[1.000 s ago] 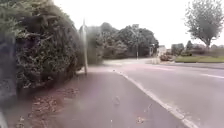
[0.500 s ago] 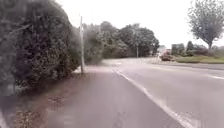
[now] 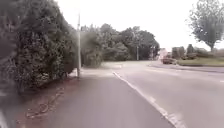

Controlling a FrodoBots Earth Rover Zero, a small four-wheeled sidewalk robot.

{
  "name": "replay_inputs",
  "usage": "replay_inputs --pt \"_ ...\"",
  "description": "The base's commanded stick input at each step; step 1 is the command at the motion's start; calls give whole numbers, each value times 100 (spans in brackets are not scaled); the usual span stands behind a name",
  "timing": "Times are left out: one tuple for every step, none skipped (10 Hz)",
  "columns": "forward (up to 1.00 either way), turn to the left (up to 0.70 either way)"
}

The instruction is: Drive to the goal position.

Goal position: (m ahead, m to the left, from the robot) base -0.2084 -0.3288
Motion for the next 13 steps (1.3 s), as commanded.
replay_inputs --pt "100 40" --pt "100 40" --pt "100 40" --pt "100 0" --pt "100 0" --pt "100 0" --pt "100 0" --pt "100 0" --pt "100 0" --pt "100 0" --pt "100 0" --pt "100 0" --pt "100 0"
